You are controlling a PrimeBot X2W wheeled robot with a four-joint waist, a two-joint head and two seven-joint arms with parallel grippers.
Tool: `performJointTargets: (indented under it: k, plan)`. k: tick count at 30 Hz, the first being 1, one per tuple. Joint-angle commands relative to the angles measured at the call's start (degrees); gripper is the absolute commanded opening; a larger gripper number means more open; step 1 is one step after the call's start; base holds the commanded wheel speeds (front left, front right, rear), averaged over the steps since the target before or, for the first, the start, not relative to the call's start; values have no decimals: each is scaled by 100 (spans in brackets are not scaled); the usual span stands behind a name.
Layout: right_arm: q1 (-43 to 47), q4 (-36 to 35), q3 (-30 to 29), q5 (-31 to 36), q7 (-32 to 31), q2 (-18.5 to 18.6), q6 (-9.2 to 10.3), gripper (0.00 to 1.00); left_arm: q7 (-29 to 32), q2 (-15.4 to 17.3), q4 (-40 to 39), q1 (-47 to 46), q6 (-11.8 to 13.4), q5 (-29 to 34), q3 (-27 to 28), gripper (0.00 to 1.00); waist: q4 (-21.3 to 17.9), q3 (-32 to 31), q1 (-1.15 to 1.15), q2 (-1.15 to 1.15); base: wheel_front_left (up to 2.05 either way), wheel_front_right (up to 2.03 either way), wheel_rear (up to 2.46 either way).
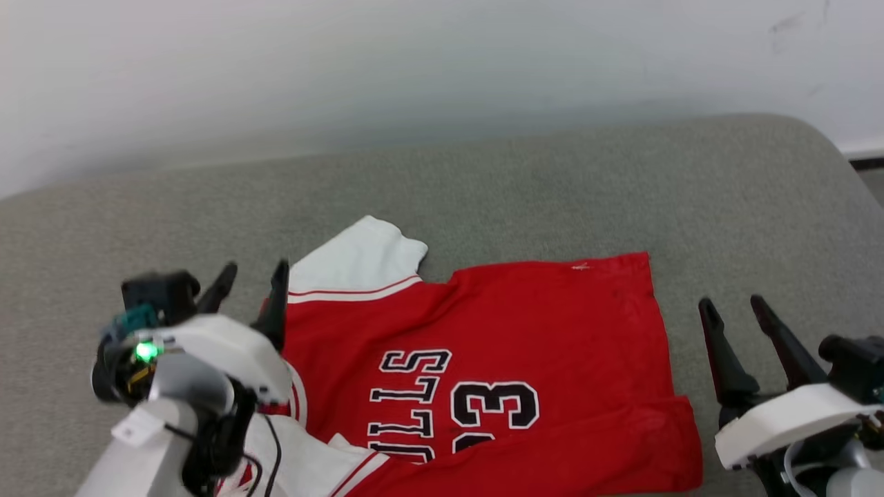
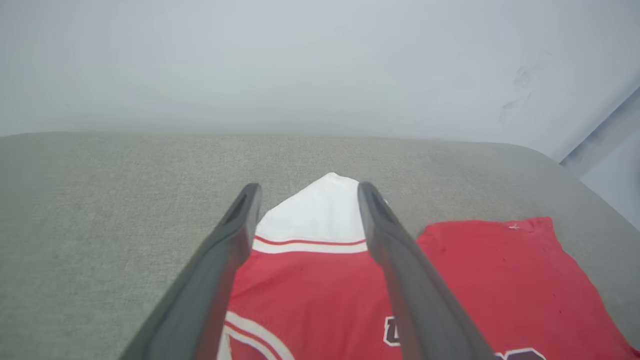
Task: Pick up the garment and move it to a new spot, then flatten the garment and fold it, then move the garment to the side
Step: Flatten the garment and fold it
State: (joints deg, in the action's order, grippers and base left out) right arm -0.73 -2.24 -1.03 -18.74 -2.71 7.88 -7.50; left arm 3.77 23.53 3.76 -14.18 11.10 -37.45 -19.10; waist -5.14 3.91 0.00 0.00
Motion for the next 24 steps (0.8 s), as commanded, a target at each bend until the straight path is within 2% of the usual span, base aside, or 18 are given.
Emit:
performJointTargets:
  k: [1,5,9,12,17,18,24]
  plan:
    - [-135,-67,22,17,28,-51,2,100,6,-4,70,-203,-51,44,-15,100,-194,284,0,0,0,0,0]
    - [-388,-247,70,60,106,-109,2,100,242,68,464,-990,-280,42,-64,100,-436,698,0,0,0,0,0]
    - [-598,-285,93,48,163,-174,2,100,838,193,966,-1745,-604,-106,-157,100,-662,1011,0,0,0,0,0]
    - [-708,-239,124,19,222,-222,2,100,1459,359,1358,-2284,-884,-234,-245,100,-818,1190,0,0,0,0,0]
    - [-862,-119,171,-50,351,-297,2,100,2597,612,1912,-3053,-1169,-417,-407,100,-1034,1464,0,0,0,0,0]
    - [-915,-66,194,-88,420,-330,2,100,3161,689,2113,-3329,-1257,-476,-535,100,-1103,1595,0,0,0,0,0]
    - [-1080,161,314,-232,596,-401,2,100,4039,848,2508,-4003,-1347,-402,-750,100,-1326,1895,0,0,0,0,0]
